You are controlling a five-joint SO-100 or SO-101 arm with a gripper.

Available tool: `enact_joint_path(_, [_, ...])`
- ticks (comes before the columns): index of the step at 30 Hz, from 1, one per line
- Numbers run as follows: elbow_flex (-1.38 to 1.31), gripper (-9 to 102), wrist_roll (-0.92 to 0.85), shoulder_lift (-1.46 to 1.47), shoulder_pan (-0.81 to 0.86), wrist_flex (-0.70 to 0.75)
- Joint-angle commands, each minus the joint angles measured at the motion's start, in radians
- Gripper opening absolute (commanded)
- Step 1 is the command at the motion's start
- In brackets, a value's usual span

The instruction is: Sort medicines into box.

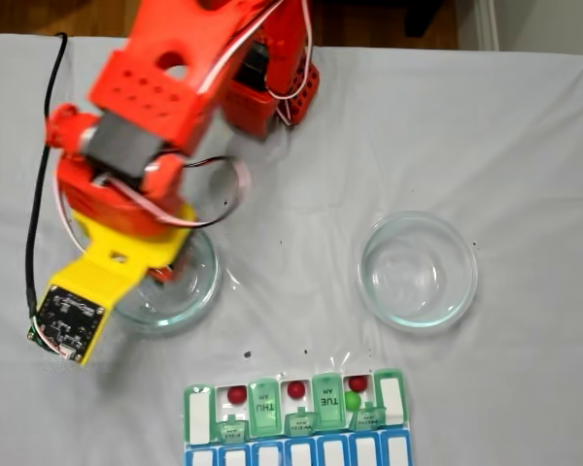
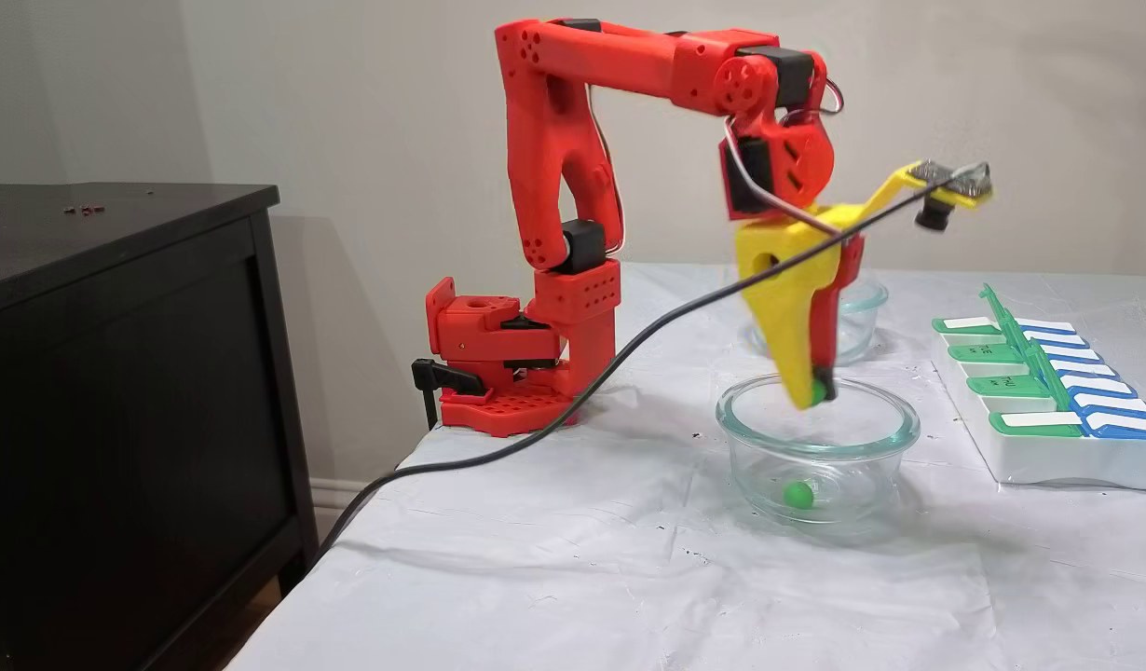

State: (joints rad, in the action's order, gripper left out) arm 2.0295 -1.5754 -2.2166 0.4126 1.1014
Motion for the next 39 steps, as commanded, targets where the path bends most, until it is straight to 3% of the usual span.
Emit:
enact_joint_path(1, [0.043,0,0.31,-0.221,-0.123,-0.179])
enact_joint_path(9, [0.173,0,0.726,-0.218,-0.261,-0.551])
enact_joint_path(15, [0.163,0,0.836,-0.132,-0.376,-0.623])
enact_joint_path(25, [0.199,0,0.861,-0.003,-0.491,-0.706])
enact_joint_path(39, [0.115,0,0.91,0.199,-0.511,-0.83])
